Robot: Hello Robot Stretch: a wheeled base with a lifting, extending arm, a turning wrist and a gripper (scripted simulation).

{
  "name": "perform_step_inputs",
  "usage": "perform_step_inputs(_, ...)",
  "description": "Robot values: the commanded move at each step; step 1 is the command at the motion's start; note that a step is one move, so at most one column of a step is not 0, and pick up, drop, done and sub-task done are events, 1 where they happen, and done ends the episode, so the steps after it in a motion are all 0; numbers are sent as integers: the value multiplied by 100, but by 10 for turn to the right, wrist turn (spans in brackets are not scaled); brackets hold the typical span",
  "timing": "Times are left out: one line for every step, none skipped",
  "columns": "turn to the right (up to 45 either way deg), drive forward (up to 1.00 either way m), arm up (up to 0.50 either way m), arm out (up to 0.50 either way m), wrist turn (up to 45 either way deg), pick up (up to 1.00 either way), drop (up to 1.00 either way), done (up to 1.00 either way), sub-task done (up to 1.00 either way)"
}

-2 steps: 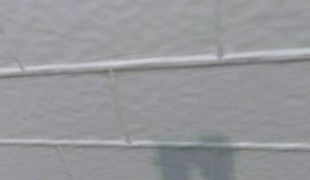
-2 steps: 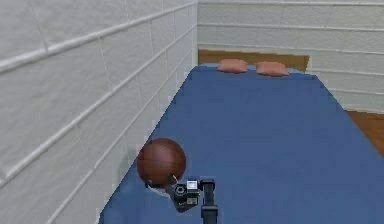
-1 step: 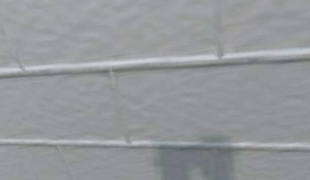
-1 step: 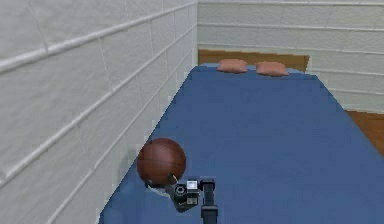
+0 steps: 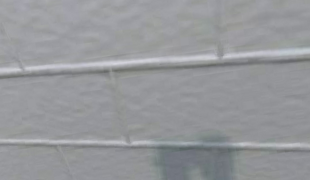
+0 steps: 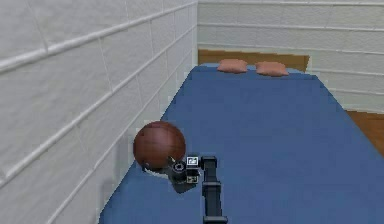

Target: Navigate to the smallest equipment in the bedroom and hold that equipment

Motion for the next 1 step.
perform_step_inputs(0, 0, 0, 0, 0, 0, 0, 100, 0)
